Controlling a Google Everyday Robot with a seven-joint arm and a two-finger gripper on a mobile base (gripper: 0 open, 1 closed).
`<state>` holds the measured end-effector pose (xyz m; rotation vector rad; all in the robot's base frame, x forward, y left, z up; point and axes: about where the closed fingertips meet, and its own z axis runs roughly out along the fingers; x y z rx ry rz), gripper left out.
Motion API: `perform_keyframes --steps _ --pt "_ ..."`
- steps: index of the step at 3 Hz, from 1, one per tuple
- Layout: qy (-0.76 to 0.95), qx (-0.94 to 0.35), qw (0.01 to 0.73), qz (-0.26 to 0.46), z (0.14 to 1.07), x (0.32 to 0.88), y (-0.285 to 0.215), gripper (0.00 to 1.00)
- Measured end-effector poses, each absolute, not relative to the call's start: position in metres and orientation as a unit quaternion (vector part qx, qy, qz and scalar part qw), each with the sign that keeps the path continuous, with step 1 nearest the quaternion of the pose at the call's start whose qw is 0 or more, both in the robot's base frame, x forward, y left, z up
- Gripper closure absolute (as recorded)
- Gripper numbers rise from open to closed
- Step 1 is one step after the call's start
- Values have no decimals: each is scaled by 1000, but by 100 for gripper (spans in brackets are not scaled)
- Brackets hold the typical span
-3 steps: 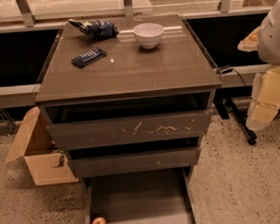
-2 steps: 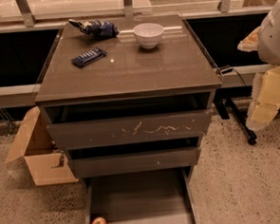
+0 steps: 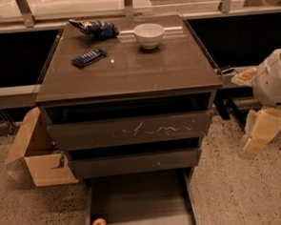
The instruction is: Pick apple from bottom drawer and place on counter
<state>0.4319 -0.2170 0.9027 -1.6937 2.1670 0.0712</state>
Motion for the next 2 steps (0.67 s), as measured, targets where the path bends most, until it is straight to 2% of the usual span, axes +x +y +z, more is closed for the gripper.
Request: perform_keyframes --steps 1,2 --pt "768 -604 192 96 844 432 -207 0" --pt "767 -603 190 110 833 433 -205 0"
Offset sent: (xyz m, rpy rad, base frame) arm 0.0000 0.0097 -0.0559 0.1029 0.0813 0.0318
